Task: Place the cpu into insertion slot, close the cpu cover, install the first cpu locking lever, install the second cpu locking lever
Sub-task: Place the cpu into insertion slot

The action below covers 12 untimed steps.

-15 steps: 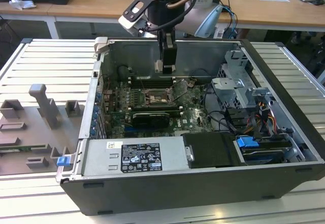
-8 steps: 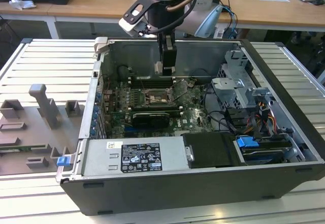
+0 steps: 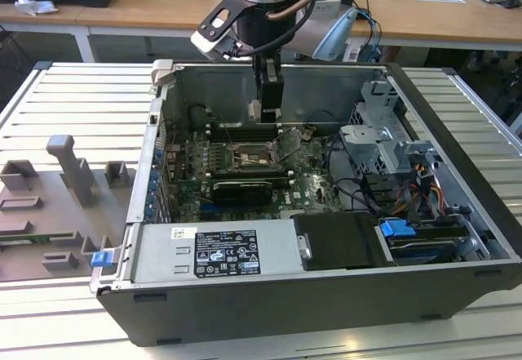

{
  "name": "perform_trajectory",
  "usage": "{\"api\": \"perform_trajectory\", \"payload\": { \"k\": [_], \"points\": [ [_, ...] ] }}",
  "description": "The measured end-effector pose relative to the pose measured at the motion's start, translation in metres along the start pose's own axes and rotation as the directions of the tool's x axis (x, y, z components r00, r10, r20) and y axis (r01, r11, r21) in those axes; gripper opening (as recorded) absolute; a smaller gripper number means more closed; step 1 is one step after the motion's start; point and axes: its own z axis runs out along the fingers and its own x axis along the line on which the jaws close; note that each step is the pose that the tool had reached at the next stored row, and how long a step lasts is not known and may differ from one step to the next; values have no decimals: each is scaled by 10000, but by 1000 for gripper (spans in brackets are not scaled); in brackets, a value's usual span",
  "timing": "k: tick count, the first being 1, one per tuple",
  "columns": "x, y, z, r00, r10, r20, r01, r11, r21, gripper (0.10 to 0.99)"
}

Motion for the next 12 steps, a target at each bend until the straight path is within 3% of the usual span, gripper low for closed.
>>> {"api": "perform_trajectory", "payload": {
  "k": [12],
  "points": [
    [-1, -5, 65, 10000, 6, 0, -6, 10000, 0, 537]
  ]
}}
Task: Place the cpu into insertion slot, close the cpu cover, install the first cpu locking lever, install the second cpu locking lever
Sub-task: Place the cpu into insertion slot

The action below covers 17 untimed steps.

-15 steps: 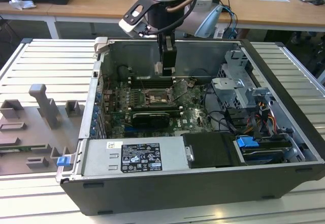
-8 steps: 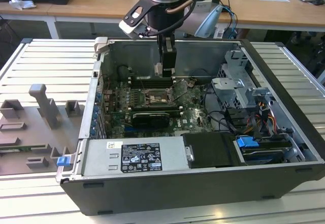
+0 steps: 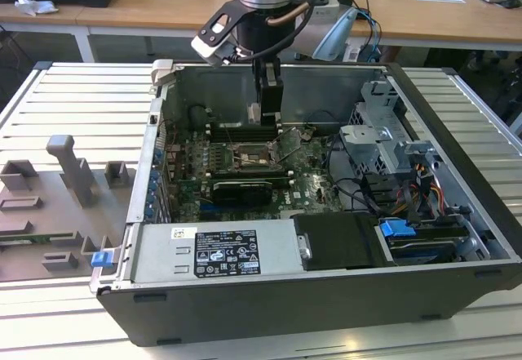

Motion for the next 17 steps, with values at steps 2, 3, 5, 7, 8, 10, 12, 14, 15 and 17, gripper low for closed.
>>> {"api": "perform_trajectory", "payload": {
  "k": [2, 3, 5, 7, 8, 10, 12, 14, 15, 17],
  "points": [
    [0, -1, 11, 10000, 1, 0, -1, 10000, 0, 537],
    [0, -1, 15, 10000, 1, 0, -1, 10000, 0, 537],
    [-1, -2, 26, 10000, 2, 1, -2, 10000, 0, 537],
    [-1, -3, 36, 10000, 2, 0, -2, 10000, 0, 537],
    [-1, -4, 45, 10000, 3, 1, -3, 10000, 1, 537],
    [-1, -5, 58, 10000, 3, 0, -3, 10000, 0, 537],
    [-1, -6, 67, 10000, 3, 1, -3, 10000, 1, 537],
    [-2, -7, 78, 10000, 4, -1, -4, 10000, 0, 537],
    [-2, -8, 89, 10000, 6, 0, -6, 10000, 0, 537],
    [-2, -9, 105, 10000, 5, 0, -5, 10000, 1, 537]
  ]
}}
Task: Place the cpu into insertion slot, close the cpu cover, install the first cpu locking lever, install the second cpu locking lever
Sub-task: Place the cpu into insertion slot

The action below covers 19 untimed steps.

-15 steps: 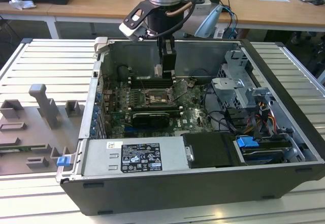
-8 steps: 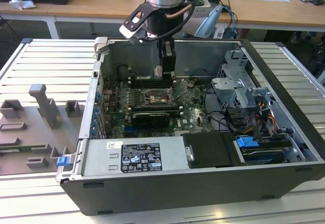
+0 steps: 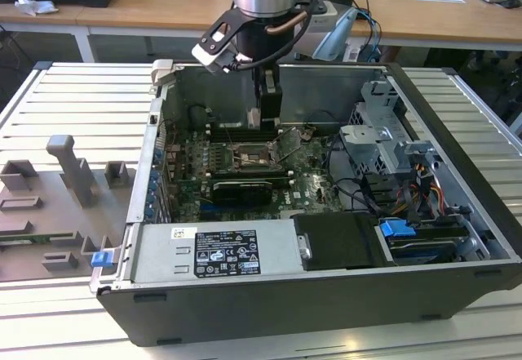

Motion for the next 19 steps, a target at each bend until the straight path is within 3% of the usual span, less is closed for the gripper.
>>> {"api": "perform_trajectory", "payload": {
  "k": [8, 19],
  "points": [
    [-2, -11, 125, 10000, 0, 0, 0, 10000, 0, 537],
    [-4, -20, 237, 10000, 0, -5, 0, 10000, 1, 537]
  ]
}}
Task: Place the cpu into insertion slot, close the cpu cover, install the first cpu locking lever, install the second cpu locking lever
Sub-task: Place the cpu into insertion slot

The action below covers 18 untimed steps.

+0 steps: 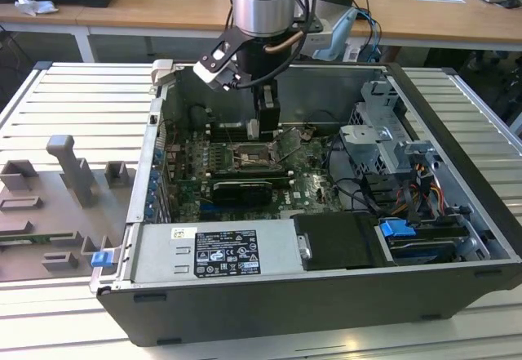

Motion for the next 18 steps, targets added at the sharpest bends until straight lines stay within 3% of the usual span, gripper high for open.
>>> {"api": "perform_trajectory", "payload": {
  "k": [6, 11, 14, 18],
  "points": [
    [-1, -4, 52, 10000, 3, -24, -3, 10000, -1, 537],
    [-2, -17, 147, 9994, -328, -99, 328, 9995, 4, 537],
    [2, -30, 237, 9996, -265, -94, 265, 9996, 4, 537],
    [1, -49, 299, 9997, -223, -91, 223, 9998, 2, 537]
  ]
}}
